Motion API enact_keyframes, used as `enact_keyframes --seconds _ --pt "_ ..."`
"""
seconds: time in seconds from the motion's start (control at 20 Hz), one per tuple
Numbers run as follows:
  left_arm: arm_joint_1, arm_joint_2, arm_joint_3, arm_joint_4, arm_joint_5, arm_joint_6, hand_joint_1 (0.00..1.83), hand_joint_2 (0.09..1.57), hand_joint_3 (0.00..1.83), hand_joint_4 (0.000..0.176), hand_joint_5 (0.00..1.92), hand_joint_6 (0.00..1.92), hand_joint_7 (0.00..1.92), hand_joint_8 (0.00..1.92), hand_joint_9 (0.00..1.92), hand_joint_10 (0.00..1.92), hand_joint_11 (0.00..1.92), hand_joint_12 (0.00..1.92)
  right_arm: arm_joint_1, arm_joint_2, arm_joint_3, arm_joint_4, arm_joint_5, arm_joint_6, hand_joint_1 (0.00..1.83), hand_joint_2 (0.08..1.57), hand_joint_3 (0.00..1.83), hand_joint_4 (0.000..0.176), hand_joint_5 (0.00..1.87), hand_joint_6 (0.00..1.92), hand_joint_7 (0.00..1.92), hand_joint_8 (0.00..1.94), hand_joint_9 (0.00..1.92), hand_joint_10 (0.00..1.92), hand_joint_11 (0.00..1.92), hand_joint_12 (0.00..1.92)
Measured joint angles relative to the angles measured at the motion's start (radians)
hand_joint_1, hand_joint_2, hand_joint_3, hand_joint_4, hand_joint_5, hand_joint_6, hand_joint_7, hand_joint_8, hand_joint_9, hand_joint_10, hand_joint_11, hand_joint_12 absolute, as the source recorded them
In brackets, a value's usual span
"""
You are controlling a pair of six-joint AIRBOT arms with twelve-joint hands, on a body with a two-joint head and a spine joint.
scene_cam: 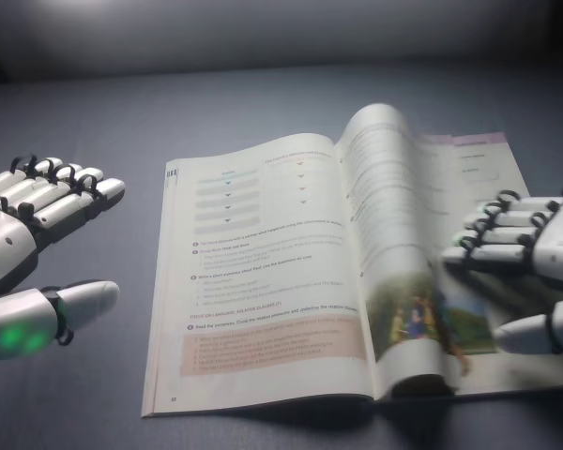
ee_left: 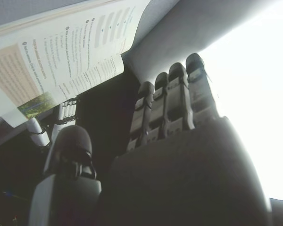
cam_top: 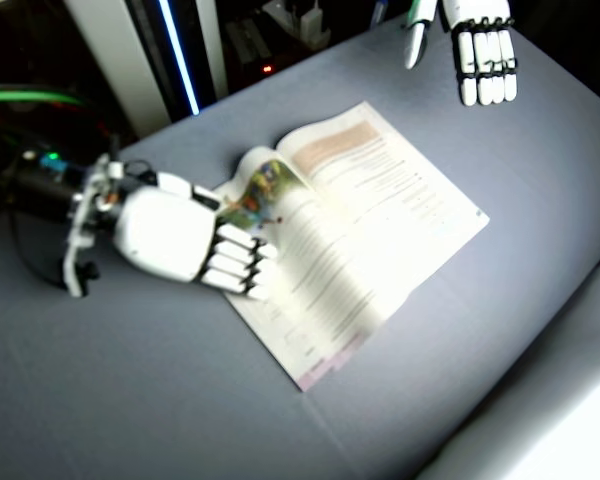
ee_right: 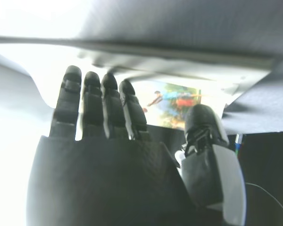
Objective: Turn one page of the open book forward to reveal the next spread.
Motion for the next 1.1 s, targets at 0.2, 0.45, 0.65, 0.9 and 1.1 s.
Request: enact_keyframes --seconds 0.2,0.45,0.65,0.9,1.1 --pt "-0.004 0.0 0.0 -0.001 -0.001 -0.001 0.0 1.35 0.0 0.0 0.08 0.0 0.06 0.0 0.05 0.0 0.01 0.1 0.037 -0.053 0.013 -0.015 0.026 0.003 0.0 1.26 0.0 0.0 0.08 0.0 0.06 0.0 0.02 0.0 0.04 0.01" --pt "-0.008 -0.004 0.004 -0.004 -0.011 -0.003 0.0 1.32 0.0 0.0 0.05 0.0 0.03 0.0 0.03 0.0 0.0 0.06 0.085 -0.145 0.077 -0.011 0.066 0.073 0.0 1.29 0.01 0.0 0.05 0.02 0.06 0.02 0.07 0.02 0.15 0.07" --pt "-0.013 -0.003 0.013 -0.001 -0.054 -0.018 0.0 1.31 0.0 0.0 0.06 0.0 0.04 0.0 0.02 0.0 0.0 0.0 0.138 -0.225 0.112 -0.108 0.078 0.145 0.0 1.32 0.01 0.0 0.17 0.02 0.16 0.01 0.16 0.02 0.15 0.06" --pt "-0.015 0.012 0.013 -0.013 -0.084 -0.018 0.0 1.34 0.01 0.0 0.09 0.01 0.06 0.01 0.04 0.01 0.04 0.02 0.194 -0.285 0.132 -0.24 0.053 0.19 0.0 1.31 0.0 0.0 0.12 0.01 0.13 0.01 0.14 0.02 0.11 0.04" --pt "-0.021 0.014 0.014 -0.009 -0.094 -0.018 0.0 1.32 0.0 0.0 0.09 0.01 0.09 0.02 0.07 0.02 0.06 0.03 0.222 -0.331 0.144 -0.385 0.055 0.299 0.0 1.3 0.0 0.0 0.16 0.0 0.17 0.0 0.17 0.0 0.13 0.04"
